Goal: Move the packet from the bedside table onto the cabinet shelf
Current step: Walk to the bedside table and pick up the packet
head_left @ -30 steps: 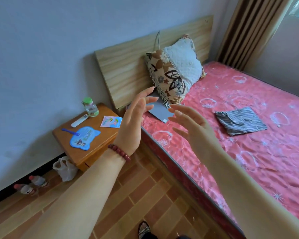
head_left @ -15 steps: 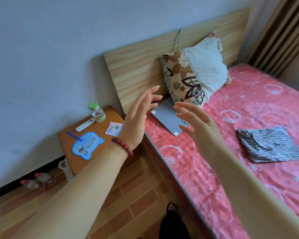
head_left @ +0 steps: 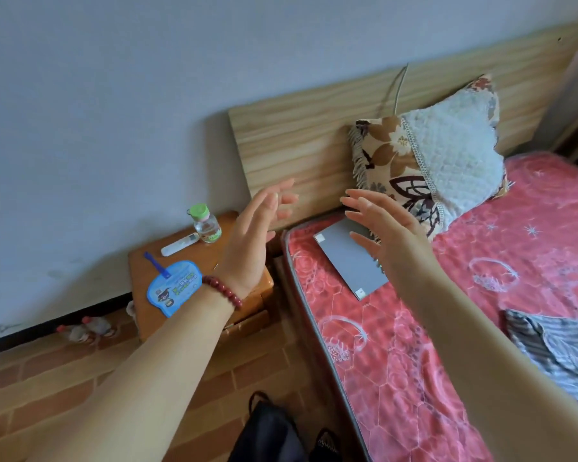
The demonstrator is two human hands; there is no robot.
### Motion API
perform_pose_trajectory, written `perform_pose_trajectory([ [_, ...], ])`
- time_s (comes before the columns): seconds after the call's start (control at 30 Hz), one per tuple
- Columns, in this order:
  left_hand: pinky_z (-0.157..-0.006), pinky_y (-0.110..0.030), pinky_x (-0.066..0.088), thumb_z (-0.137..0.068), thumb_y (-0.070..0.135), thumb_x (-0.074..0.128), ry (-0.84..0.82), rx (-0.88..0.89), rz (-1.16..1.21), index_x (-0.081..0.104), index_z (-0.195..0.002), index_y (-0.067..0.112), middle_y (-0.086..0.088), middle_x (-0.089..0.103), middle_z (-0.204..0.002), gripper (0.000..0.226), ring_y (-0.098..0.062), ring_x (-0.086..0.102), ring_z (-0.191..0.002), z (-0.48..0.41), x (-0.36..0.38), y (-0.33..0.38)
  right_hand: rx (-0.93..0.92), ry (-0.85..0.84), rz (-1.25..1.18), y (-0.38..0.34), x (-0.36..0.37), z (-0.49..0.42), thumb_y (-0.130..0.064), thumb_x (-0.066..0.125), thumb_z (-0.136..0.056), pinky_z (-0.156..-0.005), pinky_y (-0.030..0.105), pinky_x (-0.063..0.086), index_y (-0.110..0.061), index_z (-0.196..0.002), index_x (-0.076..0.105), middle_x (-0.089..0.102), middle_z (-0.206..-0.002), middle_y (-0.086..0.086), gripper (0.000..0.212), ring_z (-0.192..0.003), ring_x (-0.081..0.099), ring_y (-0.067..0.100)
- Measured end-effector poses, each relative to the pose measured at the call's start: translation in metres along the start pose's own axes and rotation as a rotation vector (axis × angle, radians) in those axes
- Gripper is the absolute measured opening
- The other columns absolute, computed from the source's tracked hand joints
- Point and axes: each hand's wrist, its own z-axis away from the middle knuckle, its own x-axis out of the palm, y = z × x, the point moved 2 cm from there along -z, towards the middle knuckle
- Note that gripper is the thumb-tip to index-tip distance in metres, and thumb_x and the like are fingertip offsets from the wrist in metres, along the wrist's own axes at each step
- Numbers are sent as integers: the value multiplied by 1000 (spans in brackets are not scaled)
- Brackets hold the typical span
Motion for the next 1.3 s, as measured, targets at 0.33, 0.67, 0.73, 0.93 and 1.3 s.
perform_pose_trajectory([
  [0.33,-97,-36,41,-73,67,29,137,-63,46,56,-111,48,15,60,-125,51,-8,55,-118,-77,-93,-36,71,-186,28,20,105,-117,-40,61,-74,-95,34,46,-35,-91,70,69,-112,-4,20,-107,62,12],
  [0.67,-96,-47,45,-79,62,28,185,-94,-38,54,-124,35,9,64,-119,58,-18,60,-104,-147,-203,-73,173,-328,58,47,222,-222,-25,56,-89,-85,29,47,-27,-97,68,71,-100,-1,14,-95,66,15],
  [0.73,-100,-49,44,-81,61,30,208,-101,-20,55,-123,34,8,66,-117,56,-18,61,-109,-158,-220,-83,179,-353,85,52,237,-238,-24,56,-89,-88,30,49,-27,-98,67,72,-100,-2,15,-94,66,15],
  [0.93,-105,-43,41,-78,62,30,239,-122,7,54,-124,35,9,65,-117,58,-11,57,-115,-192,-254,-110,164,-413,151,65,267,-292,-20,57,-88,-87,32,49,-30,-102,64,69,-105,-1,19,-93,65,16],
  [1.3,-115,-34,26,-69,84,30,244,-159,-5,35,-141,35,-1,49,-142,87,-10,39,-136,-208,-273,-180,188,-523,220,128,288,-337,-23,53,-91,-70,8,50,-28,-118,59,67,-103,-2,28,-80,64,-9],
])
